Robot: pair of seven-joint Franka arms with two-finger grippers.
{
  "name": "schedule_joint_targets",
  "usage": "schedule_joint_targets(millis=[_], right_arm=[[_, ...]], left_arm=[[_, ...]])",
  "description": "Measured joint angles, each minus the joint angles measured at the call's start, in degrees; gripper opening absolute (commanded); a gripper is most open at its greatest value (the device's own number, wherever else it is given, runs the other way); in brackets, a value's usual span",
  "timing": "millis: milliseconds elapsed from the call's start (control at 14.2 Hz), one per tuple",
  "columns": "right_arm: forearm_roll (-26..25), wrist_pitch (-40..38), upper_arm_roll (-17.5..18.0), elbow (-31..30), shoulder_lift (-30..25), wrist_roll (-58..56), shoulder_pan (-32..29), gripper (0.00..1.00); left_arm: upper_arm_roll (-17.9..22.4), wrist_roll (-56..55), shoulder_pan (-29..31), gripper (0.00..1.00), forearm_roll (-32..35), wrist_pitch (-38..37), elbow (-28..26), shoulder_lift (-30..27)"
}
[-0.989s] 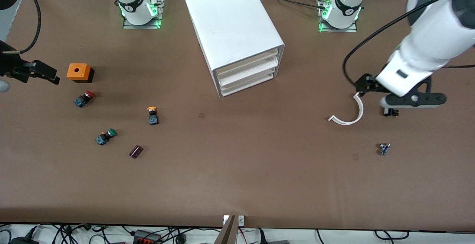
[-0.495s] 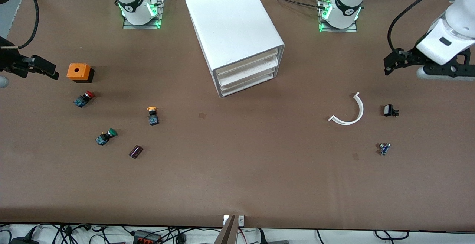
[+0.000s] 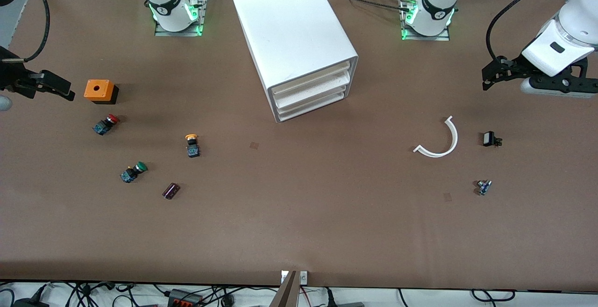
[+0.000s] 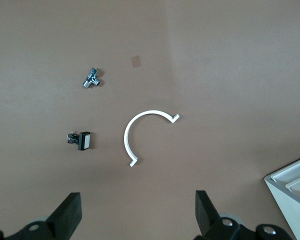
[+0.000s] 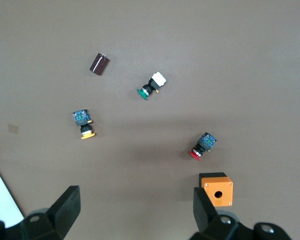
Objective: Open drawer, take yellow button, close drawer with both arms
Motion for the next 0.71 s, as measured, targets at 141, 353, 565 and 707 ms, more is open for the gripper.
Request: schedule_joint_targets(millis=[141,353,565,707], right_arm=[[0.00,0.73,0.01,-0.75,-0.24,0.00,0.00,1.00],[0.00,1.85,0.01,-3.06,-1.73,0.00,0.00,1.00],[0.00,2.70,0.05,-4.61,-2.78,0.00,0.00,1.00],[0.00,2.74,0.12,-4.89,-2.97,0.00,0.00,1.00]], left_arm=[[0.00,0.13,-0.09,1.00,0.00,-0.09,1.12,0.61],[0.00,0.23,-0.12,1.00,0.00,-0.09,1.84,1.12],[0.00,0.34,-0.23,1.00,0.00,-0.12,2.18,1.35],[0.00,0.39,-0.25,1.00,0.00,-0.20,2.29,1.42]])
